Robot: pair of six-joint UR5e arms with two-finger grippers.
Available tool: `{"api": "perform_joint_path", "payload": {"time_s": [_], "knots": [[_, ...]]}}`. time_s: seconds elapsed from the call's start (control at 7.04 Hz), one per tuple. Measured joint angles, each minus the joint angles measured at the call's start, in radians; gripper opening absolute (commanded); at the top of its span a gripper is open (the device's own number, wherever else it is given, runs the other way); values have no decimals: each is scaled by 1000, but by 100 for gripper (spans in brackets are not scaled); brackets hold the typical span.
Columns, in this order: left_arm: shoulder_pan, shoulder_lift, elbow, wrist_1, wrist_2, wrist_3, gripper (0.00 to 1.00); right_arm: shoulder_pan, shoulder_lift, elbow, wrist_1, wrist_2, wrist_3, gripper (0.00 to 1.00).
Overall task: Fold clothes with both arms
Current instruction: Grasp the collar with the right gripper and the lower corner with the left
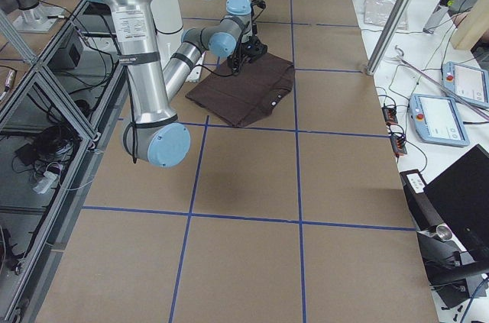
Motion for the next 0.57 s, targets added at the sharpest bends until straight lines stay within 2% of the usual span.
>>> {"api": "perform_joint_path", "payload": {"time_s": [0.28,0.57], "knots": [[32,-10,-3,103,23,-20,65,2,13,-20,-1,1,0,100],[61,-13,6,130,26,-30,60,2,14,-28,-1,1,1,100]]}}
